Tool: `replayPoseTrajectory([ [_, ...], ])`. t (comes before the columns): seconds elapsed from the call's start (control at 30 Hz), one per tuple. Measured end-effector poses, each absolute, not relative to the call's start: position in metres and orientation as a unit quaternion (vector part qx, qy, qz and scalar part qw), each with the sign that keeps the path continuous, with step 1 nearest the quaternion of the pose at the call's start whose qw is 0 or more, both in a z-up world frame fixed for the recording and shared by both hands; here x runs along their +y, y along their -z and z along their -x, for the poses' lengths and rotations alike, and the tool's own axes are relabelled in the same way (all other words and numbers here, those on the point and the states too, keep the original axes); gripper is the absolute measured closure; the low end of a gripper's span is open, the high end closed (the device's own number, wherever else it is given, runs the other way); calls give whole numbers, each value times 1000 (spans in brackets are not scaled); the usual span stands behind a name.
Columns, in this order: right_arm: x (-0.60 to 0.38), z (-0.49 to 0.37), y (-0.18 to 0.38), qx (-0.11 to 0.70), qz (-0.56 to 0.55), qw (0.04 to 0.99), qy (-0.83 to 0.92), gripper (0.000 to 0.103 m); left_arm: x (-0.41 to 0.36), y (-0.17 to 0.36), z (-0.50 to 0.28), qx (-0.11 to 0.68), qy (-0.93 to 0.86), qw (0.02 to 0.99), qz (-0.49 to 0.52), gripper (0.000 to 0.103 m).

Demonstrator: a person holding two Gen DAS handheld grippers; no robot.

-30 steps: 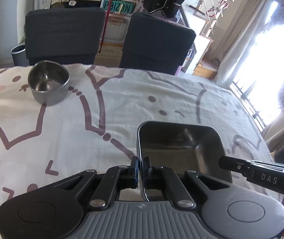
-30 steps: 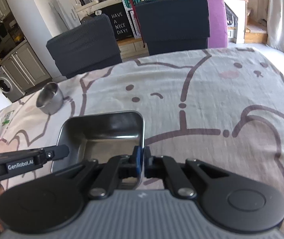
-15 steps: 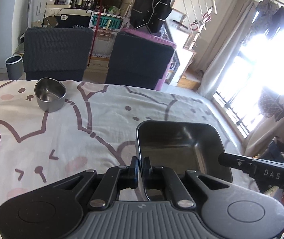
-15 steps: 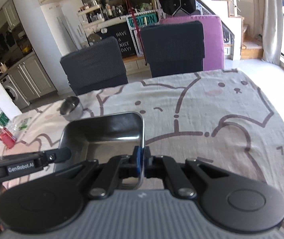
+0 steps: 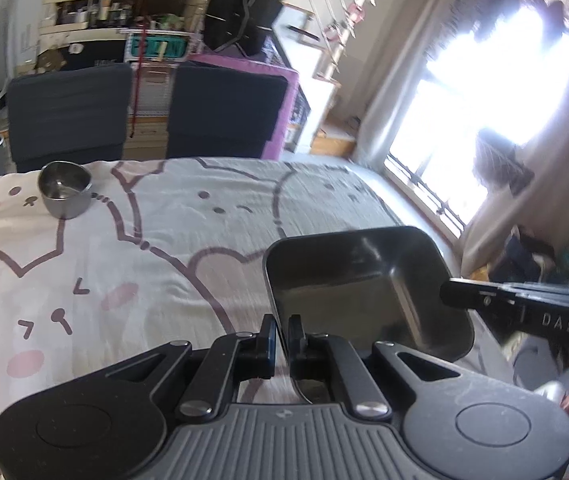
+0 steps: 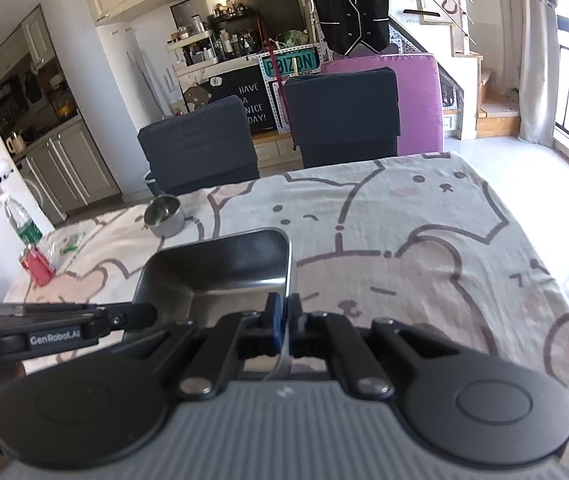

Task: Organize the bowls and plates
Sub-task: 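Lift the smaller steel tray with both grippers and carry it over the first tray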

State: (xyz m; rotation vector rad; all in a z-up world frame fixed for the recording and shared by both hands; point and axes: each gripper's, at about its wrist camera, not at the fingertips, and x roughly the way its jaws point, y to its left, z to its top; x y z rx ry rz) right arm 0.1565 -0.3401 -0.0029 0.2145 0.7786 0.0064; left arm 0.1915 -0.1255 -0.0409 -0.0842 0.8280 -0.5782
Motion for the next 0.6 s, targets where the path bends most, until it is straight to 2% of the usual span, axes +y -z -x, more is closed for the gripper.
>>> replayPoseTrajectory([
  [0.6,-353,-143,33,456,-35,889,35,98,-190,98,-175,464,309,826,-79,91],
])
